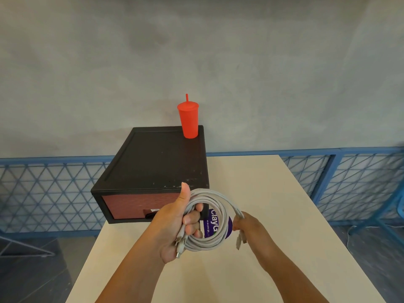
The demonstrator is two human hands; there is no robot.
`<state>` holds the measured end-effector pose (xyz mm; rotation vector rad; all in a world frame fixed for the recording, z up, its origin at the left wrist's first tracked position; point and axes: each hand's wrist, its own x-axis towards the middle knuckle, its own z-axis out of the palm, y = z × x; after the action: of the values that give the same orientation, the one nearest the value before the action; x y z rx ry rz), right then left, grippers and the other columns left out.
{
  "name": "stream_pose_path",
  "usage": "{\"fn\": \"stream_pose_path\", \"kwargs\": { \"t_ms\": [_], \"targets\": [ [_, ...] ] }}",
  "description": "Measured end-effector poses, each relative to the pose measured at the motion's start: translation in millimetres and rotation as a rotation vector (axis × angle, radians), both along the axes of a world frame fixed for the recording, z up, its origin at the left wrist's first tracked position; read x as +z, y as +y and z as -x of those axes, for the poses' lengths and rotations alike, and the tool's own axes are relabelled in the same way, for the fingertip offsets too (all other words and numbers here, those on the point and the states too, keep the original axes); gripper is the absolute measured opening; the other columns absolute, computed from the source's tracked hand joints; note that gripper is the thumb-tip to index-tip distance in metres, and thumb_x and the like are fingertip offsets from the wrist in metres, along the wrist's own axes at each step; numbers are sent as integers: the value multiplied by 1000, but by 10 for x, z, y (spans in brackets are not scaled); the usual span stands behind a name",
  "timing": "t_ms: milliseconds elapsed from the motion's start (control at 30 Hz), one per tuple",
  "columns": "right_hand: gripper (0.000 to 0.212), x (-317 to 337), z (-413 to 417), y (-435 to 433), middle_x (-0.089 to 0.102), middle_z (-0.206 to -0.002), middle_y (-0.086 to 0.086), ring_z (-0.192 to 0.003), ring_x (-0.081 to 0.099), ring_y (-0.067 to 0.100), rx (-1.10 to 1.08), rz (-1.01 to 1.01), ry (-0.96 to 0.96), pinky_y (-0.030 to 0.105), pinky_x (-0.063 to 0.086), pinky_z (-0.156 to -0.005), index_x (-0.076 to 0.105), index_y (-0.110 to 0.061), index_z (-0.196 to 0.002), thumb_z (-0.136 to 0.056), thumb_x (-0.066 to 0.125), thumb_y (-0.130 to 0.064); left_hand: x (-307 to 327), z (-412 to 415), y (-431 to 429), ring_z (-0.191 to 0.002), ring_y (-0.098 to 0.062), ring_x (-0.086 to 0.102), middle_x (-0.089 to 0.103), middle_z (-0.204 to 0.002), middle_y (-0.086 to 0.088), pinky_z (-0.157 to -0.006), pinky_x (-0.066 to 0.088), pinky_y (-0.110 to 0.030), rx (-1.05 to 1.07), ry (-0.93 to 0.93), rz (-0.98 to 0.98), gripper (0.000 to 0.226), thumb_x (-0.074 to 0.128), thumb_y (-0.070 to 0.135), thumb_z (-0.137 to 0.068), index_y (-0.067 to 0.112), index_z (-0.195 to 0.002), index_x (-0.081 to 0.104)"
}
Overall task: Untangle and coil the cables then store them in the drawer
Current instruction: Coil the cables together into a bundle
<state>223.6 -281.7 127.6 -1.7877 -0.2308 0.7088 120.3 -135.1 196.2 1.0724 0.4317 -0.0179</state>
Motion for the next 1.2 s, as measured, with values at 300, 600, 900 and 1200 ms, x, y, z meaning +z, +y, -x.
{"fn": "stream_pose_path", "kwargs": {
  "t_ms": [300,600,900,1200],
  "targets": [
    [6,-57,-152,-330,56,-55,-5,-57,42,15,317,-3,-47,20,31,-51,64,-13,-74,-79,65,-10,-14,37,101,-31,-6,35,35,-38,5,-49,43,-27,21,-8,-10,53,43,58,-73,8,-63,57],
    [21,102,-261,-136,43,-66,-11,-79,55,18,383,606,-595,10,31,-55,68,-8,-100,-81,66,-18,-27,52,-29,-34,-8,37,38,-41,3,-55,42,-30,-44,65,-167,53,45,58,-69,6,-69,56],
    [20,-61,-256,-123,44,-62,-10,-55,40,2,328,589,-640,14,33,-54,48,-18,-67,-84,59,-20,-53,77,-25,-36,-9,37,38,-42,3,-58,40,-31,-54,83,-212,53,45,59,-69,6,-70,56],
    [13,0,-246,-198,60,-70,-7,-68,57,6,174,127,-325,13,46,-58,59,-20,-75,-87,60,-16,-19,79,33,-34,-8,35,35,-41,3,-55,45,-30,-20,52,-164,52,43,56,-73,6,-70,56]
  ]
}}
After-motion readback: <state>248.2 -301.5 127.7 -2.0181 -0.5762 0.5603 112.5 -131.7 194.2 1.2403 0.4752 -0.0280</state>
